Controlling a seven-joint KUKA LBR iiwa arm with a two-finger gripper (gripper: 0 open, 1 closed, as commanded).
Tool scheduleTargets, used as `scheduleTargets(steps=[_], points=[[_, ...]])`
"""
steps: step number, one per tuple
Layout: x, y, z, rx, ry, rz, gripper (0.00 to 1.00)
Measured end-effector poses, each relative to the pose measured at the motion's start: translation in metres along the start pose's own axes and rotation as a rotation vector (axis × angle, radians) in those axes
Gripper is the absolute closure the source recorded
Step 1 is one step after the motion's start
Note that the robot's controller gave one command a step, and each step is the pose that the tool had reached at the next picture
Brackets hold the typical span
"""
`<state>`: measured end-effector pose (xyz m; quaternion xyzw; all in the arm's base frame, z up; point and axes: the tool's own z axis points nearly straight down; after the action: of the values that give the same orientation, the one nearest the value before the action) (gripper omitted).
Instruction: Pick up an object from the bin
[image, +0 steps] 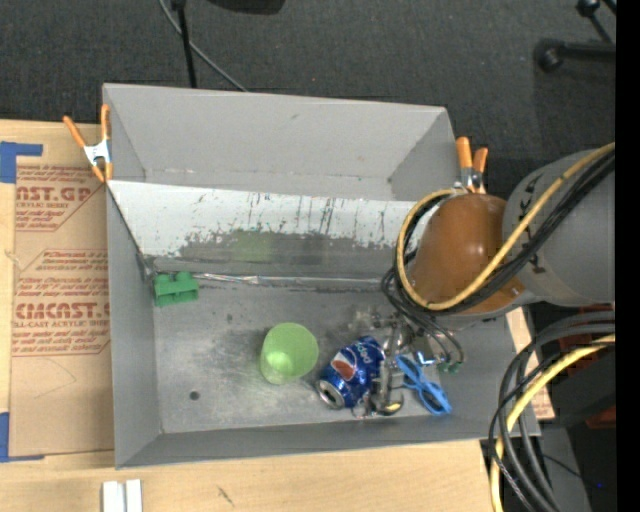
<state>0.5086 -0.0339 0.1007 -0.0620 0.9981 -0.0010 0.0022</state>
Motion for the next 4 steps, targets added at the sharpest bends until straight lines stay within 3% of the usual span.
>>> scheduleTargets(steps=[1, 2, 3, 4], points=[[0.002, -0.011, 0.001, -0.003, 0.003, 0.112, 0.0], [0.005, 0.0, 0.033, -0.004, 0.008, 0.119, 0.0], [0.005, 0.001, 0.034, -0.005, 0.008, 0.118, 0.0], [0.004, 0.001, 0.033, -0.004, 0.005, 0.119, 1.0]])
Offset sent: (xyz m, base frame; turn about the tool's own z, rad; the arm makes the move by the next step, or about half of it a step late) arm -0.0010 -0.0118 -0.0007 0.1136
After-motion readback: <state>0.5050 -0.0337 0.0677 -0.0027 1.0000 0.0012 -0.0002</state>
